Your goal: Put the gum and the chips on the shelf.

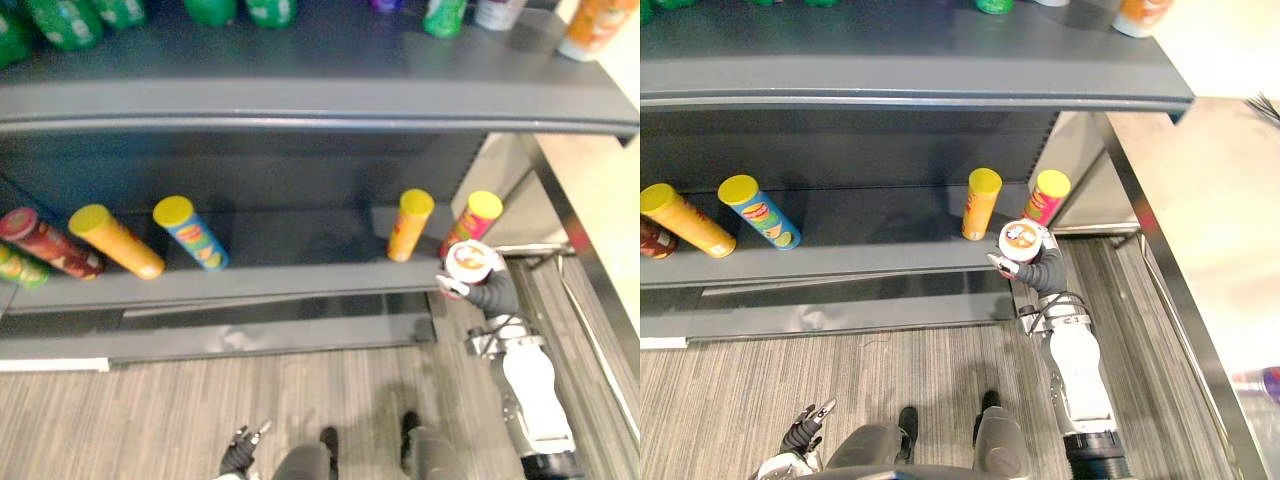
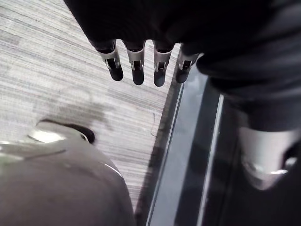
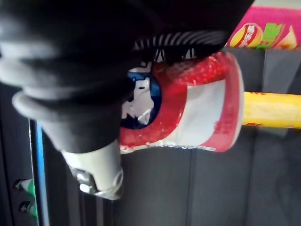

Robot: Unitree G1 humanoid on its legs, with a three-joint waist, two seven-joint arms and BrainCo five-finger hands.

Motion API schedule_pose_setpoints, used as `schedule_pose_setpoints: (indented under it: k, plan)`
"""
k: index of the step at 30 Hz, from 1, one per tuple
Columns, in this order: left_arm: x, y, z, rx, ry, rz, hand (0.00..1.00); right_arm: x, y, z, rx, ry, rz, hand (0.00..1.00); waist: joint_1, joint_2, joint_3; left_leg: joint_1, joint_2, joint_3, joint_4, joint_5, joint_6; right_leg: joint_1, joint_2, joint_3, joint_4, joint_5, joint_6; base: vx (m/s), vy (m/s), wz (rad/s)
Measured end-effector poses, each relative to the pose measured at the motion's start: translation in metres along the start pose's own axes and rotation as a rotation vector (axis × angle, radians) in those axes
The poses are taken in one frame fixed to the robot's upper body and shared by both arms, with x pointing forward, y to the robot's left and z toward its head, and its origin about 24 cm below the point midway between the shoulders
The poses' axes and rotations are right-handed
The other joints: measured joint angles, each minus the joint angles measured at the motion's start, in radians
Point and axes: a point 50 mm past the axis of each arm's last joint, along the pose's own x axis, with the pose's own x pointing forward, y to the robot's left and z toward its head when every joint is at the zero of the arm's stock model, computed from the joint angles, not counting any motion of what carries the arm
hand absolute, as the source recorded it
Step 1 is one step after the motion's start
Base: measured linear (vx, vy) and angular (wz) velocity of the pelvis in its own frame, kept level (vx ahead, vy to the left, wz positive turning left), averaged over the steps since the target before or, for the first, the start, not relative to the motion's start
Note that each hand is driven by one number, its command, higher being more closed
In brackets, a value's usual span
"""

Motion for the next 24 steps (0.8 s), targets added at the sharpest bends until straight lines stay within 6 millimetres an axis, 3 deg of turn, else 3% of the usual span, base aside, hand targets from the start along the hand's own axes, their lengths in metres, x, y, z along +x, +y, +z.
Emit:
schedule_pose_setpoints:
  k: [4, 7, 14, 19, 24]
  plan:
    - [-0.001, 0.002, -0.002, -0.014, 0.009, 0.005, 0.00, -0.004, -0.006, 0.003, 0.047, -0.011, -0.022, 1.00, -0.007, 0.012, -0.003, -0.004, 0.060, -0.031, -0.057, 0.009, -0.038, 0.039, 0.056, -0.056, -0.104, 0.015, -0.026, 0.10, -0.194, 0.17]
    - [-0.001, 0.002, -0.004, -0.014, 0.015, 0.008, 0.00, -0.011, -0.014, 0.000, 0.049, 0.009, -0.060, 1.00, -0.013, 0.014, -0.005, 0.019, 0.067, -0.055, -0.124, 0.050, -0.054, 0.067, 0.061, -0.094, -0.138, 0.019, -0.033, 0.06, -0.119, 0.37]
    - [-0.001, 0.001, -0.006, 0.015, 0.023, 0.006, 0.00, -0.017, -0.010, -0.005, 0.085, 0.027, -0.085, 1.00, -0.029, 0.027, -0.022, 0.042, 0.070, -0.087, -0.243, 0.151, -0.082, 0.108, 0.054, -0.189, -0.191, 0.029, -0.046, -0.01, -0.049, 0.40]
    - [-0.001, -0.003, -0.007, 0.016, 0.027, 0.010, 0.00, -0.020, -0.008, -0.008, 0.118, 0.039, -0.087, 1.00, -0.030, 0.038, -0.056, 0.060, 0.091, 0.026, -0.327, 0.209, -0.081, 0.134, 0.057, -0.245, -0.221, 0.044, -0.054, -0.09, -0.001, 0.30]
    - [-0.001, -0.002, -0.010, 0.054, 0.045, 0.030, 0.00, -0.015, 0.026, -0.013, 0.185, 0.059, 0.064, 1.00, -0.026, 0.038, -0.081, 0.077, 0.096, 0.144, -0.367, 0.223, -0.068, 0.138, 0.063, -0.194, -0.291, 0.100, -0.046, -0.09, 0.040, -0.30]
